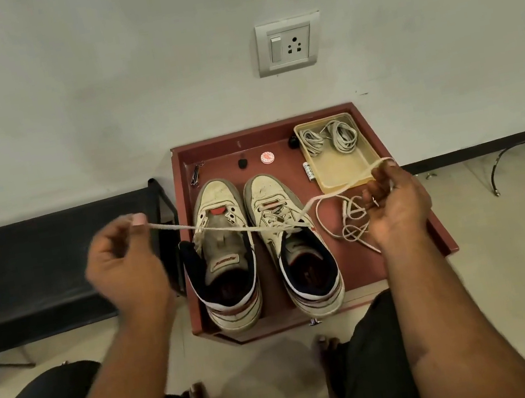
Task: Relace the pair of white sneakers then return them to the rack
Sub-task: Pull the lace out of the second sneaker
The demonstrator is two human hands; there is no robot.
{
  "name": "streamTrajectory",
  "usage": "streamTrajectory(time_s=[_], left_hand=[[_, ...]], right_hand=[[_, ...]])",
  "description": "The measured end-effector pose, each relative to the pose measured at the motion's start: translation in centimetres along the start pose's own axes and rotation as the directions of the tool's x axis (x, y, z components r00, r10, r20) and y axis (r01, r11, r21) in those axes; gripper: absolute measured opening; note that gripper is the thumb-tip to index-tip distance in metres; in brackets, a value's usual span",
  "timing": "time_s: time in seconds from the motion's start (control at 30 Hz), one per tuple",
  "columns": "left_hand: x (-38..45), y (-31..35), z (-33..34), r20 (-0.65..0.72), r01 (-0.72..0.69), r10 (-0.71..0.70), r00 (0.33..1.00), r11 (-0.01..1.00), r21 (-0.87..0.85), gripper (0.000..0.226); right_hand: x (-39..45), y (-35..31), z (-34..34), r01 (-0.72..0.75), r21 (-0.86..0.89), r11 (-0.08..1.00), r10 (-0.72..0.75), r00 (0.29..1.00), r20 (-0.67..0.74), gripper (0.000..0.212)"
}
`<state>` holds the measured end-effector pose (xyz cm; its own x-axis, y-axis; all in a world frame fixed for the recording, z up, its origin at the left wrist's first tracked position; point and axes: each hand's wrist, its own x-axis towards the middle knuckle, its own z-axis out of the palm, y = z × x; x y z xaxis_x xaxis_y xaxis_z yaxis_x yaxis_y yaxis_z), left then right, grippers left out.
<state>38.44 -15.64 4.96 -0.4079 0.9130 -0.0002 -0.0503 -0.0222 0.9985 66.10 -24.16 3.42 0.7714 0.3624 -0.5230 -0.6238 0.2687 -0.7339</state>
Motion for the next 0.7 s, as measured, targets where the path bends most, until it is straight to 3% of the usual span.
streamTrajectory(time_s=[0.07, 0.13, 0.17, 0.2, 0.27, 0.33, 0.37, 0.4, 0.47, 0.53, 0.57, 0.7], left_hand=[[2.0, 0.1, -1.7, -0.052, 0.03, -0.027, 0.998, 0.998, 0.056, 0.018], [2.0, 0.2, -2.5, 0.044, -0.017, 0.008, 0.999, 0.982, 0.188, 0.035], [1.2, 0.2, -2.4, 0.15, -0.131, 0.09, 0.985, 0.949, 0.288, 0.041], [0.2, 0.2, -2.0, 0.286, -0.284, 0.183, 0.941, 0.885, 0.369, 0.04], [-1.7, -0.2, -0.4, 0.561, -0.554, 0.271, 0.782, 0.713, 0.429, 0.026], [-3.1, -0.6, 1.8, 0.743, -0.679, 0.186, 0.643, 0.586, 0.441, 0.02], [-3.5, -0.7, 2.9, 0.792, -0.709, 0.118, 0.599, 0.537, 0.456, 0.023], [-3.7, -0.9, 4.0, 0.823, -0.727, 0.039, 0.567, 0.494, 0.477, 0.027], [-4.0, -1.8, 6.0, 0.847, -0.736, -0.127, 0.516, 0.439, 0.515, 0.036], [-4.2, -2.7, 7.2, 0.853, -0.727, -0.226, 0.471, 0.448, 0.521, 0.038], [-4.2, -3.1, 7.6, 0.855, -0.715, -0.234, 0.463, 0.471, 0.517, 0.037], [-4.5, -3.6, 7.7, 0.815, -0.624, -0.175, 0.552, 0.562, 0.543, 0.025]], right_hand=[[-0.5, -0.3, -0.1, 0.041, -0.042, 0.998, -0.039, 0.998, 0.049, 0.003], [-1.0, 0.0, 0.1, 0.072, -0.164, 0.984, -0.043, 0.984, 0.172, 0.004], [-1.2, 0.5, 0.3, 0.098, -0.276, 0.956, -0.033, 0.972, 0.232, 0.01], [-1.2, 1.0, 0.4, 0.138, -0.434, 0.89, -0.015, 0.961, 0.276, 0.023], [-1.4, 2.1, 0.7, 0.289, -0.731, 0.618, -0.029, 0.938, 0.346, 0.055], [-1.7, 2.9, 0.9, 0.471, -0.806, 0.359, -0.092, 0.877, 0.472, 0.057], [-1.7, 3.2, 1.0, 0.544, -0.788, 0.288, -0.121, 0.837, 0.534, 0.049], [-1.8, 3.4, 1.1, 0.584, -0.77, 0.256, -0.14, 0.811, 0.569, 0.04], [-1.9, 3.4, 1.2, 0.575, -0.752, 0.323, -0.098, 0.81, 0.578, 0.018], [-1.9, 3.4, 1.3, 0.538, -0.747, 0.39, 0.059, 0.795, 0.603, 0.011], [-1.9, 3.3, 1.3, 0.548, -0.756, 0.358, 0.143, 0.768, 0.625, 0.012], [-1.8, 3.3, 1.4, 0.602, -0.752, 0.269, 0.217, 0.722, 0.657, 0.018]])
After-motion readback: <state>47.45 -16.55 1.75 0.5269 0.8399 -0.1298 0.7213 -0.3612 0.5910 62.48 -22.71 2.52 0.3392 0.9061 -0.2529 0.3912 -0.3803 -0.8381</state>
